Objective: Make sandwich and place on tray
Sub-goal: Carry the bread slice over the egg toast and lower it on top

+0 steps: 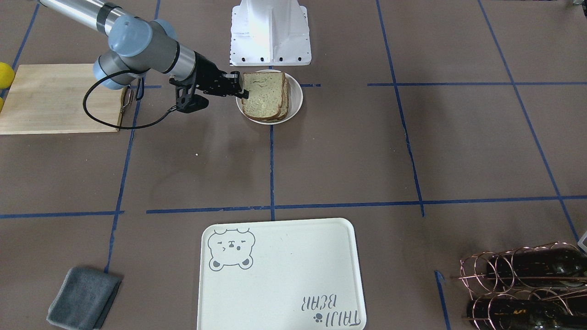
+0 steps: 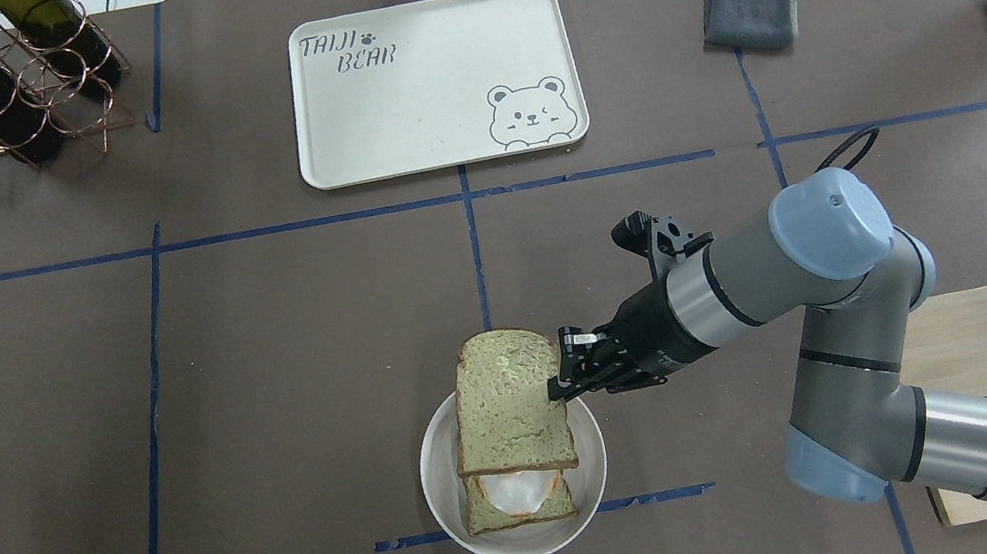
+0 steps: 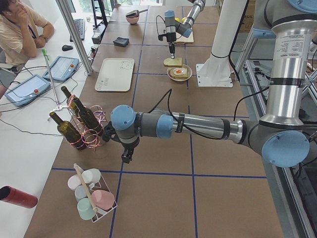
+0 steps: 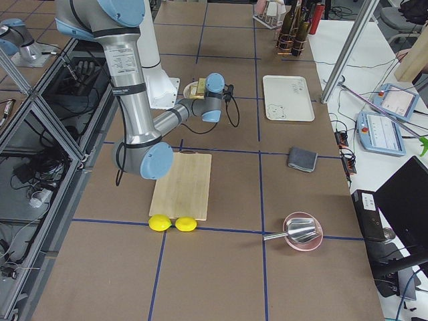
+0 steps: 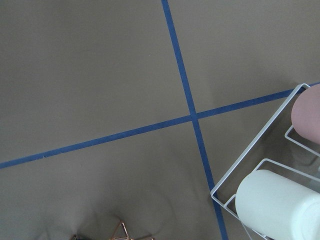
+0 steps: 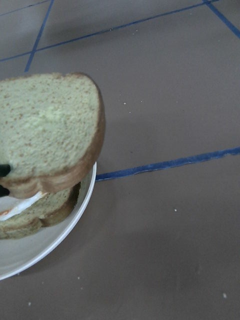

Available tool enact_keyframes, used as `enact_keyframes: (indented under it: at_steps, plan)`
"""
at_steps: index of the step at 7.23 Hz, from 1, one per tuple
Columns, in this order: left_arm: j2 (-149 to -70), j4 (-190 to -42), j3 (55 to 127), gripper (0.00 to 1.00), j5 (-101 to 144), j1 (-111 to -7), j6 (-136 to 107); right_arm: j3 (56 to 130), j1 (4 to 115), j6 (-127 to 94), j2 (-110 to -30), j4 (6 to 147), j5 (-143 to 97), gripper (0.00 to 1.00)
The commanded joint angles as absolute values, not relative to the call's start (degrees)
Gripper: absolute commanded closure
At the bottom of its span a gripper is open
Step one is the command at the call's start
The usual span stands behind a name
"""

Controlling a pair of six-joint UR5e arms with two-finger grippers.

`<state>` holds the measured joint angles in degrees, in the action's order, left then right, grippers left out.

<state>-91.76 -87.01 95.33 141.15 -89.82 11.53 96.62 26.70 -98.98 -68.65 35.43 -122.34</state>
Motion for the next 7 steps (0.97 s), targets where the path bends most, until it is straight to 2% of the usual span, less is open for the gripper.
enact_keyframes:
  at_steps: [1,5,6,7]
  plan:
    - [-91.76,-87.01,95.27,0.00,141.15,-89.82,11.51,95.28,24.53,-98.70,-68.37,36.65,-120.85,1.00]
    - [-91.76,-87.01,95.18,0.00,141.15,-89.82,11.51,94.57,23.12,-98.79,-68.20,36.65,-120.15,1.00]
    - [-91.76,-87.01,95.10,0.00,141.15,-89.82,11.51,94.48,23.12,-98.79,-68.03,36.65,-120.15,0.85]
    - [-91.84,-87.10,95.10,0.00,141.15,-89.82,11.51,94.57,23.12,-98.79,-67.77,36.65,-120.15,0.46]
